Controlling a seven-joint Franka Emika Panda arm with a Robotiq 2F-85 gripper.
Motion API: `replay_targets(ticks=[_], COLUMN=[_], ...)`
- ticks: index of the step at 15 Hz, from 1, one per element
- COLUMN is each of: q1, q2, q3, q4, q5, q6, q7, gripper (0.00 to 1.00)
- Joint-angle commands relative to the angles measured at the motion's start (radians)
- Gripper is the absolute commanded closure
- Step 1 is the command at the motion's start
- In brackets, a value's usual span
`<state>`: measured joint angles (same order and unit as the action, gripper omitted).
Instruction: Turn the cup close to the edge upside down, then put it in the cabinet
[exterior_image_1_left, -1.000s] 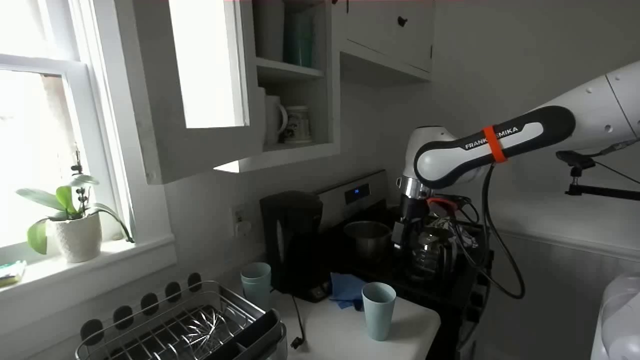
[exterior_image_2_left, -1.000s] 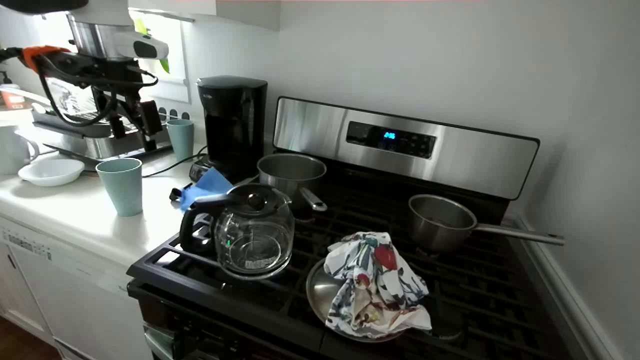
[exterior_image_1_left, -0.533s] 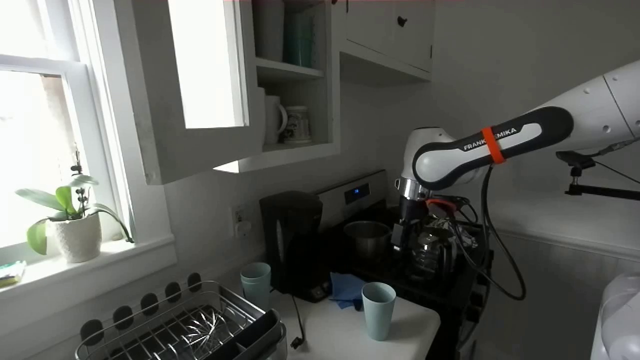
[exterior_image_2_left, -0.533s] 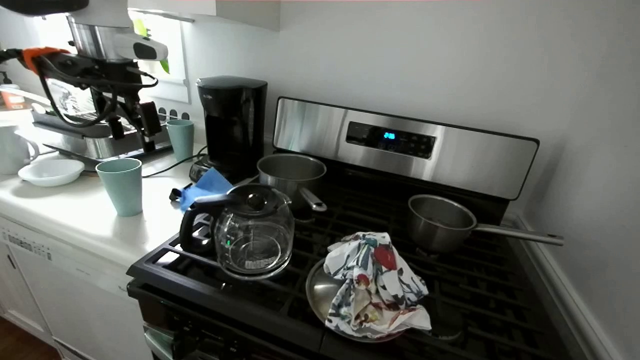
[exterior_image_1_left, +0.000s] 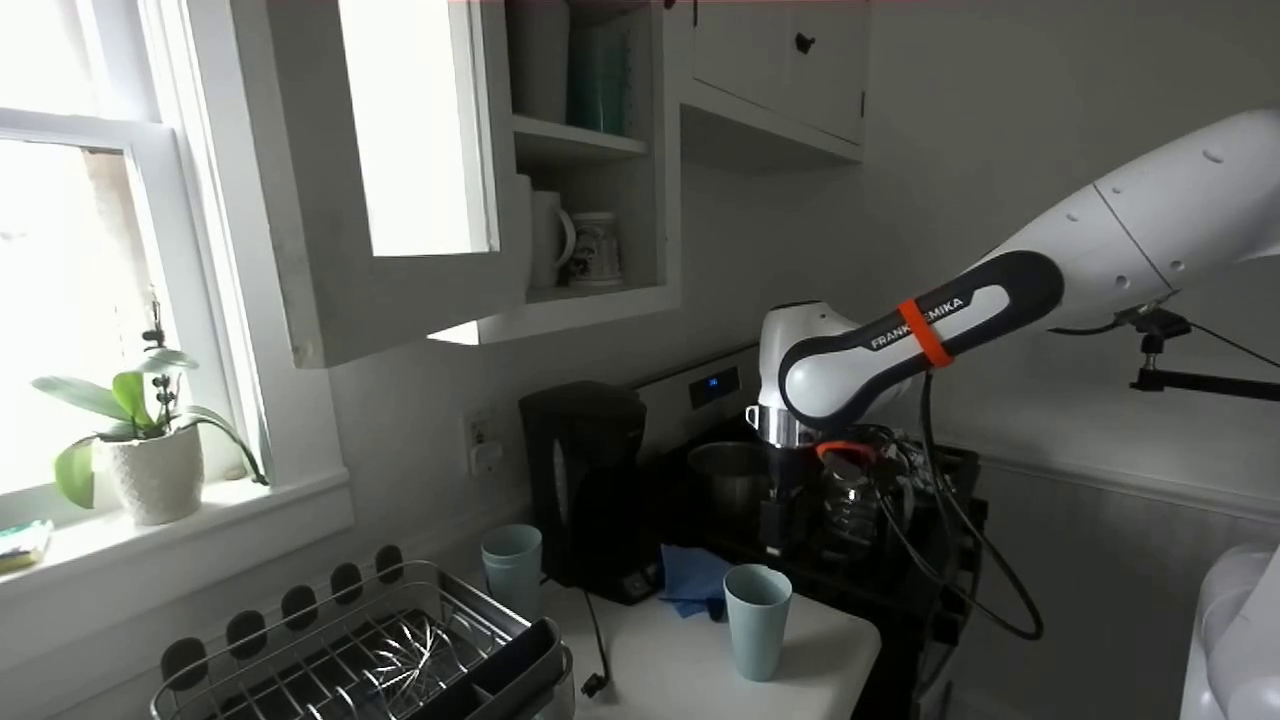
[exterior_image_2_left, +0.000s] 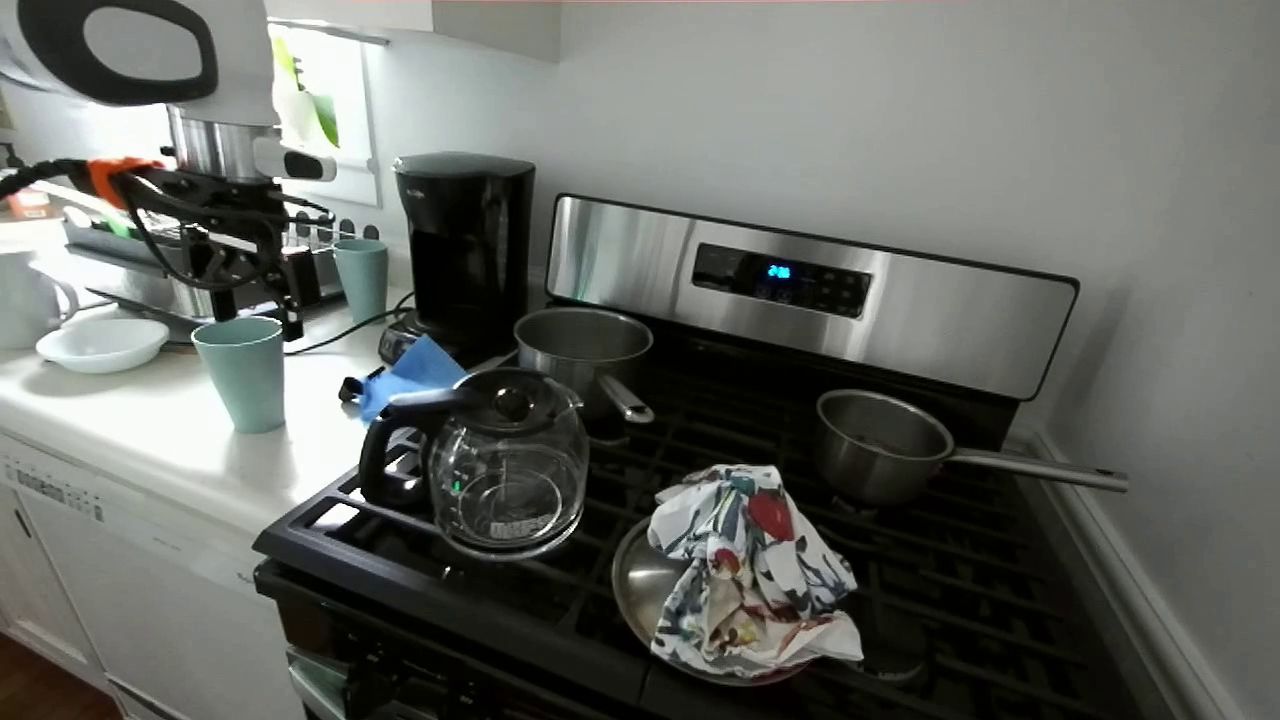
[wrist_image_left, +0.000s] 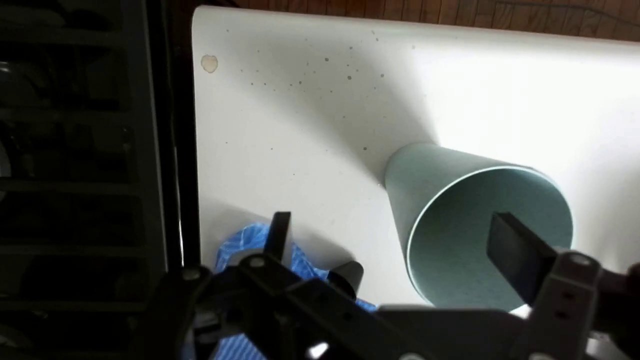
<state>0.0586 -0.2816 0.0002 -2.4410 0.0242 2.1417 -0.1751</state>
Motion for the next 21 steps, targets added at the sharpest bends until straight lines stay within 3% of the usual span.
replay_targets(ticks=[1,2,4,9,13,17,21], q1=[0.006,0.004,0.001,-0.004,-0.002,-0.002,0.004], q2=[0.094,0.113,0.141,0.175,0.174,0.159,0.150], q3=[0.014,0.018,0.021,0.028,0.044,0.059,0.085], q4=[0.047,0.053,0.061,0.080,0.092,0.103,0.126], q5=[-0.012,-0.014,-0.005,-0.036,-0.125,-0.219,-0.320], q6=[0.007,0.006,0.015,0.010,-0.005,-0.026,-0.080], q7=[-0.020,-0.012,0.005,0.037,0.068,0.105,0.167], gripper=[0.00,0.00,0.26,0.62,0.91,1.00,0.97])
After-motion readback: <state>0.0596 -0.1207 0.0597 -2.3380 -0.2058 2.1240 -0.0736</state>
